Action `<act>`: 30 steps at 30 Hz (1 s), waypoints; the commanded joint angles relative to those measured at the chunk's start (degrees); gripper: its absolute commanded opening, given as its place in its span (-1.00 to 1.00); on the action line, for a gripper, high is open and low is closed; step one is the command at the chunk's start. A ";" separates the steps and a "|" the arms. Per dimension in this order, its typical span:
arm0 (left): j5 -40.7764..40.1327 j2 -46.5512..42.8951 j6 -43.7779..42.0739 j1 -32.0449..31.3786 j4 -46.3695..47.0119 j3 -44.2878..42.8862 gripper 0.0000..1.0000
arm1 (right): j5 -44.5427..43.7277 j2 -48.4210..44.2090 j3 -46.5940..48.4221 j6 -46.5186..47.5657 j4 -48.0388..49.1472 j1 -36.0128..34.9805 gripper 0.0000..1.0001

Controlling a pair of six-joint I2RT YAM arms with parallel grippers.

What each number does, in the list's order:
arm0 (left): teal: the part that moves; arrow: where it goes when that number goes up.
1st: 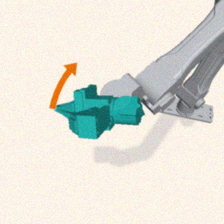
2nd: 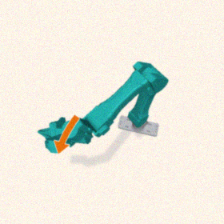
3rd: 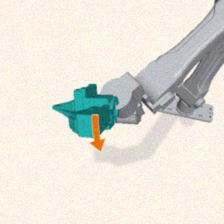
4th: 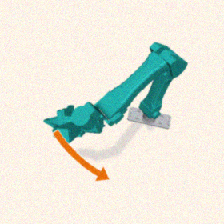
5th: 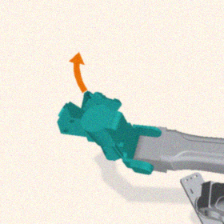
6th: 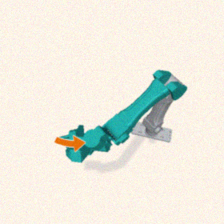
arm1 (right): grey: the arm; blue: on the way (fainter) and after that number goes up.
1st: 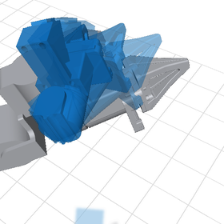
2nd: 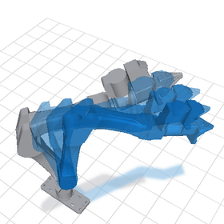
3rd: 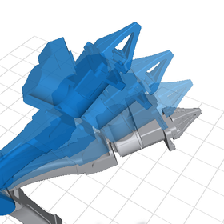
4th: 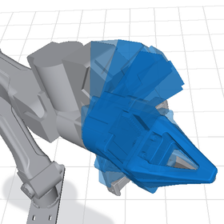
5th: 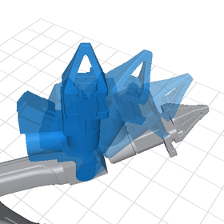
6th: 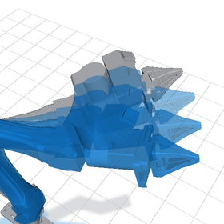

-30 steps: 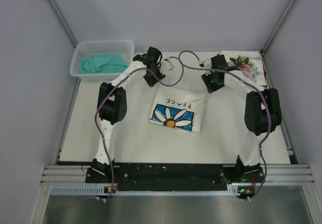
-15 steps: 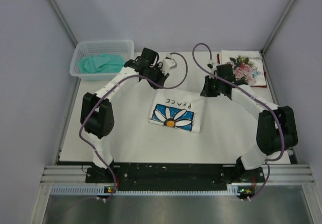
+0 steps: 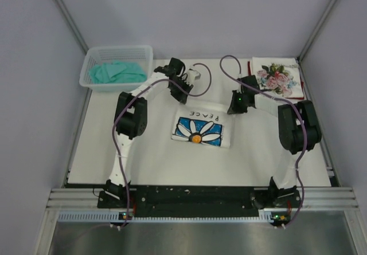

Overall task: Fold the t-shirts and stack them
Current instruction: Fold the long partially folded tshirt into a neat square

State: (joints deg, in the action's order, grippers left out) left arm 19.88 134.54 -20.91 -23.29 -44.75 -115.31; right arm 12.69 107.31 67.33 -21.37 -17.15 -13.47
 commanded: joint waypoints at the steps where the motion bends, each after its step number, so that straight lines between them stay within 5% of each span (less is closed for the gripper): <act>1: -3.26 -2.35 0.61 0.52 -2.18 -1.15 -0.51 | -4.07 -0.60 2.28 -0.87 -1.83 2.66 -0.84; 8: -3.80 -16.39 0.34 0.00 -1.22 5.43 -0.46 | -8.21 -14.04 1.58 4.75 -8.42 -2.42 -0.81; 15: 1.99 -32.40 0.77 -4.30 8.62 30.46 -0.45 | 2.93 -20.56 -11.41 1.51 -1.78 -12.35 -0.93; 18: 5.52 -31.10 2.62 -4.75 7.15 34.53 -0.46 | 8.40 -19.33 -16.87 -2.09 3.33 -12.89 -0.99; 30: 0.16 -27.14 1.39 -3.78 7.31 43.68 -0.49 | 2.88 -24.32 -30.68 -6.76 1.52 -7.27 -0.92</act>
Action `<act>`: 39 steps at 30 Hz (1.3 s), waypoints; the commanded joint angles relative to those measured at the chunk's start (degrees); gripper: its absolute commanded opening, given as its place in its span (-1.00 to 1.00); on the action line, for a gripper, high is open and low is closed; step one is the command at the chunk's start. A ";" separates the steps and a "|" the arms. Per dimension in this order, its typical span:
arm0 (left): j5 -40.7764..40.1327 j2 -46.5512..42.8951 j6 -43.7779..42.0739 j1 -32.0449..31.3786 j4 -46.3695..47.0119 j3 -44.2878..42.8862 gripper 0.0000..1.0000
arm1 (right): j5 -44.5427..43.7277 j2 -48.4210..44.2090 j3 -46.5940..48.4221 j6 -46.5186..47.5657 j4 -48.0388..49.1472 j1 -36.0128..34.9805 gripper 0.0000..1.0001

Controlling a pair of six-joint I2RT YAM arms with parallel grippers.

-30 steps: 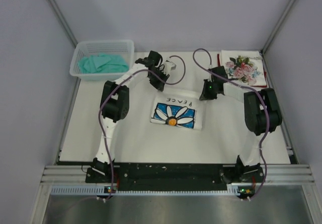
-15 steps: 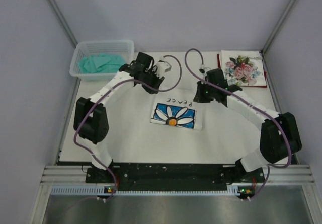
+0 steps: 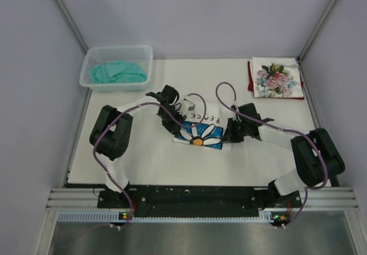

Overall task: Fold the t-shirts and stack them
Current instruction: Fold the long partially folded tshirt into a neat square, then put the neatly folded tshirt into the corner of the board with the right arm

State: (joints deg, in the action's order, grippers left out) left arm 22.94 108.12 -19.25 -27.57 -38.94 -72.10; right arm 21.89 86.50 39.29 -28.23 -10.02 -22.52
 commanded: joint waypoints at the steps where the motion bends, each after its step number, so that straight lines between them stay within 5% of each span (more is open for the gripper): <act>1: -2.55 -1.32 -0.35 0.59 1.41 0.81 -0.48 | -7.03 -4.84 -2.46 0.45 -6.84 1.87 -0.89; 9: -0.70 -8.97 -4.92 0.50 -5.00 -1.73 -0.36 | -8.18 -15.48 2.19 2.21 -11.16 8.02 0.13; 15: -0.98 -15.03 -2.03 -0.11 2.63 -1.82 -0.19 | 0.41 -7.68 4.31 2.75 -5.11 13.28 0.27; 21: -1.67 -8.82 -0.62 -2.49 5.98 -4.98 -0.18 | 7.72 3.31 4.22 -2.00 6.76 15.58 0.38; 26: -8.61 -0.29 -0.97 -0.56 4.32 -7.97 -0.21 | 11.32 10.08 3.17 -4.11 13.43 15.58 0.30; 35: -12.66 5.52 -2.11 0.85 4.92 -6.48 -0.21 | 13.88 13.60 1.49 -6.05 21.00 15.84 -0.39; 39: -12.83 6.23 -2.38 0.85 5.01 -6.30 -0.24 | 16.69 15.80 2.46 -7.89 24.86 15.84 -0.94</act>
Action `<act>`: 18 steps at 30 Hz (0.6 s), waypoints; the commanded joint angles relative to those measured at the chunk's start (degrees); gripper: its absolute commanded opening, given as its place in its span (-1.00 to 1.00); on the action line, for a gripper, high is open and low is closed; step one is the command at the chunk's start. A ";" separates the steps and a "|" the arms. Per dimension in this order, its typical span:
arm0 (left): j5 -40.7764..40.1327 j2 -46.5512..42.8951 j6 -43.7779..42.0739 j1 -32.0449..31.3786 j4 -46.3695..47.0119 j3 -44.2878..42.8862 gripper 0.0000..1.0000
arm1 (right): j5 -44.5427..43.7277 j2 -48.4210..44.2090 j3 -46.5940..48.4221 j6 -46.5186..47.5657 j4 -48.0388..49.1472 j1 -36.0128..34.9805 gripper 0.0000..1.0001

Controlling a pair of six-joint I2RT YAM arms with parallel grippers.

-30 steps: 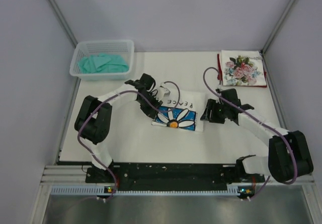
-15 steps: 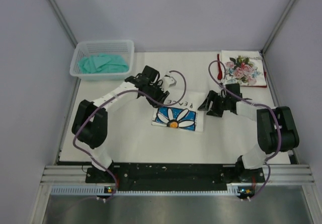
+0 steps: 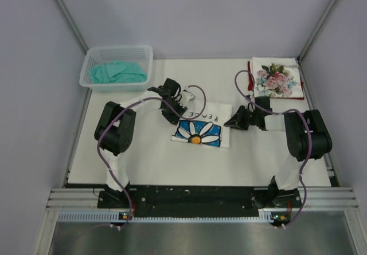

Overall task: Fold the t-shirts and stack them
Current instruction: Put the neatly folded tshirt into the corner of the board with the right arm

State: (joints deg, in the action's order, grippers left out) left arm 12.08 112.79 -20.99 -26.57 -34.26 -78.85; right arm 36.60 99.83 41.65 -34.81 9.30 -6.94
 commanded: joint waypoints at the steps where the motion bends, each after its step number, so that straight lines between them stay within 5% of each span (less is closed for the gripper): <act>1: -1.79 1.47 -0.63 -0.15 0.16 0.45 -0.24 | 2.42 2.91 0.19 -1.92 6.42 0.26 -1.00; 7: -0.66 -2.13 -1.24 1.16 -1.33 0.19 -0.19 | 1.73 0.37 1.59 0.16 5.39 0.88 -1.00; 12: 3.13 -8.54 -1.24 5.38 -4.58 -2.53 0.37 | -1.70 -1.39 7.91 8.33 -7.34 0.88 -1.00; 18: 0.41 -15.93 -3.87 9.34 -6.43 -3.59 0.41 | -11.45 -3.15 16.17 20.64 -22.20 0.88 -1.00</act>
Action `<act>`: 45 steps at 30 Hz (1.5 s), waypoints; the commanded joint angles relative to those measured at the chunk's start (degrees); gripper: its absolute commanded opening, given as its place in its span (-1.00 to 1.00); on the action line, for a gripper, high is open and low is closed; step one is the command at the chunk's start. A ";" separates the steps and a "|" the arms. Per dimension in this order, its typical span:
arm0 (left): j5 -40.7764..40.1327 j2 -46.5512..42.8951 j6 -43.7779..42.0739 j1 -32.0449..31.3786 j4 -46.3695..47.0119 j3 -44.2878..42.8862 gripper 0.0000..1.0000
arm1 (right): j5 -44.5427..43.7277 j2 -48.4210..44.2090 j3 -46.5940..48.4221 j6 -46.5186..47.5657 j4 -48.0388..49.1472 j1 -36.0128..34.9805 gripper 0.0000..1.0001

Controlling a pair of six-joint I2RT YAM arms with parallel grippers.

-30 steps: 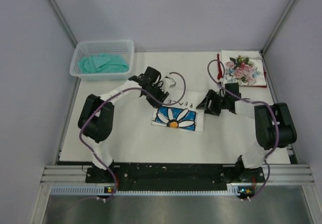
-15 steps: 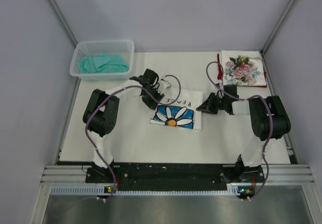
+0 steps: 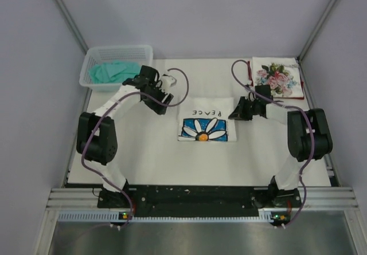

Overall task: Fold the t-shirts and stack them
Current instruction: Put the neatly folded tshirt into the corner of the board with the right arm

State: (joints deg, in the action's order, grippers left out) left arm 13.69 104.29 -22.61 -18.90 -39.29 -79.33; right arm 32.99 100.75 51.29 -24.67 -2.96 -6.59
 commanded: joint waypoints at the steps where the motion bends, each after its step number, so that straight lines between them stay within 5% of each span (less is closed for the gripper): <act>1: -2.17 -8.22 -2.70 1.76 -1.58 -2.94 0.41 | -9.94 -4.07 8.28 12.26 -11.79 0.53 -1.00; 12: -6.40 -11.04 -4.46 2.37 -1.58 -1.53 0.42 | -28.50 1.37 32.19 27.01 -29.90 0.53 -1.00; 28: -8.86 -10.42 -6.04 2.46 -1.76 -1.18 0.42 | -52.50 17.99 67.25 40.57 -40.37 0.70 -1.00; 35: -9.65 -10.60 -6.48 2.55 -1.41 -0.39 0.43 | -59.97 20.01 74.91 45.14 -40.28 1.66 -1.00; 45: -9.65 -10.07 -6.83 2.55 -1.58 -0.39 0.43 | -59.62 19.92 78.97 48.75 -38.09 5.53 -1.00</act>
State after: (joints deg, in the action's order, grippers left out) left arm 4.58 94.26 -28.71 -16.58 -41.56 -79.75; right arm -24.43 121.25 126.65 21.69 -44.38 -3.05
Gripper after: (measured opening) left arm 0.713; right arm 0.034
